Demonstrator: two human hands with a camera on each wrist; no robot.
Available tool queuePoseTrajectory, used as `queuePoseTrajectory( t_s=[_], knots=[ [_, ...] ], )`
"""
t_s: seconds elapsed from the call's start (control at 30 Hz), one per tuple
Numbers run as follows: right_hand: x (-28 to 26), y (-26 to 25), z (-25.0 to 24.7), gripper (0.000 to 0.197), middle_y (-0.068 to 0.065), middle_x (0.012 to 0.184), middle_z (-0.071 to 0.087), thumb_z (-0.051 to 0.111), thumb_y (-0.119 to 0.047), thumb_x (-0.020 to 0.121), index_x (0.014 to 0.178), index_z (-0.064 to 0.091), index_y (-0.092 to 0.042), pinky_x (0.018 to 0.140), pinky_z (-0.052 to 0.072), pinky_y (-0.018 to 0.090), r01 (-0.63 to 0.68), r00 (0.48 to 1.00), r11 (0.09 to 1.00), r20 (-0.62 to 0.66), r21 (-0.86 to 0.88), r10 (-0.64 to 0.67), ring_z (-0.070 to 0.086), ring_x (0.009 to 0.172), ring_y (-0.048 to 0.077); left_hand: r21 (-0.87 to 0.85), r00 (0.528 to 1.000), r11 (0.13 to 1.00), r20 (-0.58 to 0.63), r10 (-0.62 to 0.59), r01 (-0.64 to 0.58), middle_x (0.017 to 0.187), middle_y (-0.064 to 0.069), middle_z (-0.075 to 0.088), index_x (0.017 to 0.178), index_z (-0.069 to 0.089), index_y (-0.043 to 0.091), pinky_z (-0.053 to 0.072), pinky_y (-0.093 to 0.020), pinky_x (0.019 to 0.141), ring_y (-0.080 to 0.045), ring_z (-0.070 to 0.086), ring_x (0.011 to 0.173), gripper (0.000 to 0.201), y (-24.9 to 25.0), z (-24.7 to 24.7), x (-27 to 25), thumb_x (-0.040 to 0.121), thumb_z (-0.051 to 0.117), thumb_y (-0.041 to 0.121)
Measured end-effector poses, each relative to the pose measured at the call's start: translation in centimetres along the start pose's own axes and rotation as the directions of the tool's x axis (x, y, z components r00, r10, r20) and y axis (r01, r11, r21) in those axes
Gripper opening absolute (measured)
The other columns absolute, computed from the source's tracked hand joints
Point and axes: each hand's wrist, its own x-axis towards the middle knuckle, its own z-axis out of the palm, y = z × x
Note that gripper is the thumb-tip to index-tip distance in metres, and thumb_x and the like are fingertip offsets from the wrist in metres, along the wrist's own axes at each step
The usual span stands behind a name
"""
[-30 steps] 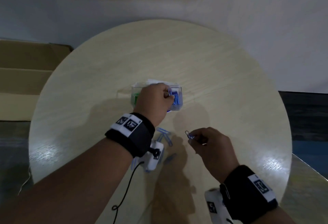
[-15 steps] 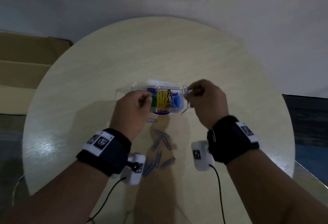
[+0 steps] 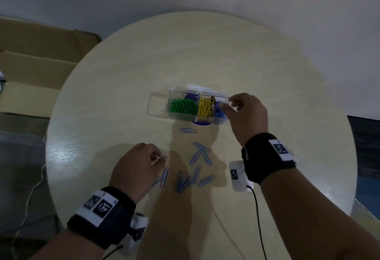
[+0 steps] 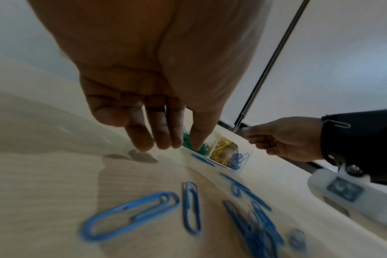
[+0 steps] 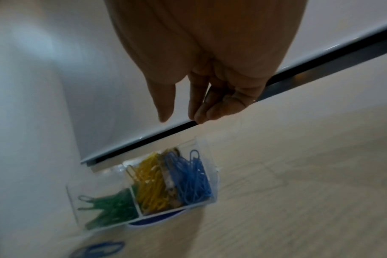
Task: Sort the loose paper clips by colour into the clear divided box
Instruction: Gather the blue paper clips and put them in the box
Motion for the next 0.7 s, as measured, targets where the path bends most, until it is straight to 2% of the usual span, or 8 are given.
queuePoseTrajectory(
  t_s=[0.1, 0.17, 0.23, 0.3, 0.4, 0.5, 0.63, 0.7],
  knots=[
    [-3.2, 0.7, -0.5, 0.017, 0.000, 0.083, 0.063, 0.071, -0.035, 0.079, 0.089, 0.064, -0.023, 0.066, 0.041, 0.024, -0.003, 1.000, 1.000, -0.024, 0.019, 0.004, 0.057, 0.073, 0.015, 0.122, 0.997, 0.991, 0.073, 0.040, -0.049, 0.099, 0.008, 0.055, 0.102, 0.060, 0.028, 0.048, -0.030, 0.076, -0.015, 0.058, 0.092, 0.027, -0.9, 0.3, -2.4, 0.084, 0.065, 0.047],
    [-6.2, 1.5, 0.3, 0.017, 0.000, 0.082, 0.062, 0.074, -0.031, 0.076, 0.088, 0.066, -0.022, 0.068, 0.045, 0.027, 0.016, 0.988, 0.998, 0.153, -0.062, -0.006, 0.058, 0.072, 0.017, 0.156, 0.992, 0.984, 0.103, 0.068, -0.084, 0.100, 0.008, 0.054, 0.104, 0.061, 0.029, 0.048, -0.030, 0.076, -0.016, 0.057, 0.093, 0.029, -1.4, 0.7, -4.0, 0.084, 0.066, 0.048],
    [-8.6, 2.0, 1.7, 0.028, 0.005, 0.091, 0.061, 0.075, -0.028, 0.073, 0.098, 0.068, -0.018, 0.075, 0.049, 0.031, 0.059, 0.947, 0.990, 0.321, -0.132, -0.014, 0.060, 0.080, 0.023, 0.164, 0.989, 0.979, 0.108, 0.101, -0.118, 0.095, 0.006, 0.052, 0.100, 0.061, 0.028, 0.048, -0.031, 0.073, -0.019, 0.057, 0.088, 0.017, -1.8, 1.2, -4.9, 0.086, 0.066, 0.036],
    [-9.5, 2.0, 3.0, 0.037, 0.009, 0.098, 0.058, 0.074, -0.026, 0.072, 0.108, 0.067, -0.018, 0.081, 0.048, 0.035, 0.124, 0.914, 0.975, 0.404, -0.185, -0.040, 0.059, 0.088, 0.032, 0.152, 0.990, 0.981, 0.093, 0.110, -0.123, 0.091, 0.004, 0.051, 0.095, 0.061, 0.025, 0.046, -0.033, 0.070, -0.021, 0.056, 0.083, 0.010, -2.1, 1.5, -5.1, 0.086, 0.065, 0.022],
    [-8.6, 1.3, 4.0, 0.021, 0.010, 0.094, 0.058, 0.071, -0.022, 0.075, 0.096, 0.070, -0.020, 0.080, 0.047, 0.036, 0.146, 0.901, 0.963, 0.433, -0.227, -0.035, 0.058, 0.086, 0.035, 0.098, 0.996, 0.993, 0.067, 0.064, -0.070, 0.087, 0.005, 0.049, 0.088, 0.061, 0.023, 0.043, -0.030, 0.071, -0.019, 0.054, 0.080, 0.009, -3.0, 1.8, -4.8, 0.087, 0.065, 0.016],
    [-7.7, 0.7, 4.1, 0.007, 0.011, 0.092, 0.059, 0.065, -0.020, 0.077, 0.082, 0.068, -0.017, 0.079, 0.047, 0.034, 0.069, 0.883, 0.963, 0.465, -0.259, 0.062, 0.058, 0.086, 0.034, 0.073, 0.998, 0.997, 0.061, 0.029, -0.033, 0.086, 0.007, 0.051, 0.086, 0.056, 0.027, 0.041, -0.028, 0.071, -0.016, 0.053, 0.082, 0.010, -3.0, 1.8, -4.6, 0.092, 0.059, 0.020],
    [-8.0, 1.0, 2.6, 0.010, 0.013, 0.094, 0.065, 0.055, -0.017, 0.082, 0.091, 0.060, -0.015, 0.071, 0.044, 0.033, 0.089, 0.877, 0.936, 0.472, -0.340, 0.088, 0.060, 0.089, 0.034, 0.054, 0.998, 0.996, 0.019, 0.065, -0.066, 0.084, 0.002, 0.060, 0.089, 0.055, 0.025, 0.044, -0.033, 0.068, -0.021, 0.057, 0.080, 0.005, -1.7, 1.8, -4.0, 0.091, 0.058, 0.021],
    [-9.0, 1.3, 1.6, 0.018, 0.013, 0.094, 0.065, 0.055, -0.013, 0.082, 0.099, 0.061, -0.015, 0.072, 0.045, 0.036, 0.178, 0.872, 0.915, 0.488, -0.361, 0.023, 0.061, 0.088, 0.035, 0.074, 0.996, 0.993, 0.003, 0.091, -0.091, 0.085, -0.001, 0.062, 0.092, 0.059, 0.023, 0.047, -0.035, 0.070, -0.025, 0.059, 0.081, 0.005, -1.2, 2.1, -3.6, 0.088, 0.060, 0.020]
  ],
)
